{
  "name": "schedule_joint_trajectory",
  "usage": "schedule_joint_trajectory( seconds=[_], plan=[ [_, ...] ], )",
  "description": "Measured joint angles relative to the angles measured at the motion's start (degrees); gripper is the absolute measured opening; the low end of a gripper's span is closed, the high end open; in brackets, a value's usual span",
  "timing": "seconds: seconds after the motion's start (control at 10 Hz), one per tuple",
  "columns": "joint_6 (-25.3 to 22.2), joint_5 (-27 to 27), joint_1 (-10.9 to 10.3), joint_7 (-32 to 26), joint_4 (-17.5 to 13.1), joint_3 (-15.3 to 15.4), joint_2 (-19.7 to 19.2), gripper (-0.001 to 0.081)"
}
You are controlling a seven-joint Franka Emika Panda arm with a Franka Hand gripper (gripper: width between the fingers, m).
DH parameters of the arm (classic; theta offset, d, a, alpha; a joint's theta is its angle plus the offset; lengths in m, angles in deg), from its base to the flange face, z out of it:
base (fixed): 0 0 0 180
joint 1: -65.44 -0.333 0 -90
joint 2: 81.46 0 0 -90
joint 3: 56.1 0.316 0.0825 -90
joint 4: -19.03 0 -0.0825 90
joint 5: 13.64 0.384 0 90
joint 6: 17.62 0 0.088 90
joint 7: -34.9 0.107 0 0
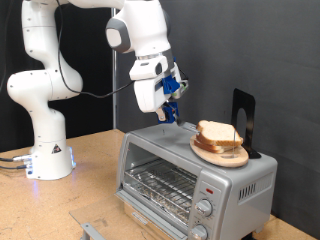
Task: Make a piece of toast with the oven
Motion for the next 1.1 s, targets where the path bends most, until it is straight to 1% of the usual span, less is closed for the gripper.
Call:
schedule_joint_trajectory(
  seconds=[0.2, 0.3, 0.4, 0.7, 1.1],
  plan=[
    [4.02, -1.77, 0.0, 0.78, 0.34, 0.74, -0.49, 0.041],
    [6.27, -2.8, 0.0, 1.31, 0.99, 1.21, -0.53, 0.041],
    [7.56, -3.62, -0.01, 1.73, 1.64, 1.61, -0.54, 0.041],
    [8.87, -5.28, 0.0, 4.52, 2.26, 2.13, -1.06, 0.041],
    [9.86, -5.49, 0.0, 6.15, 1.91, 2.17, -3.18, 0.041]
  ],
)
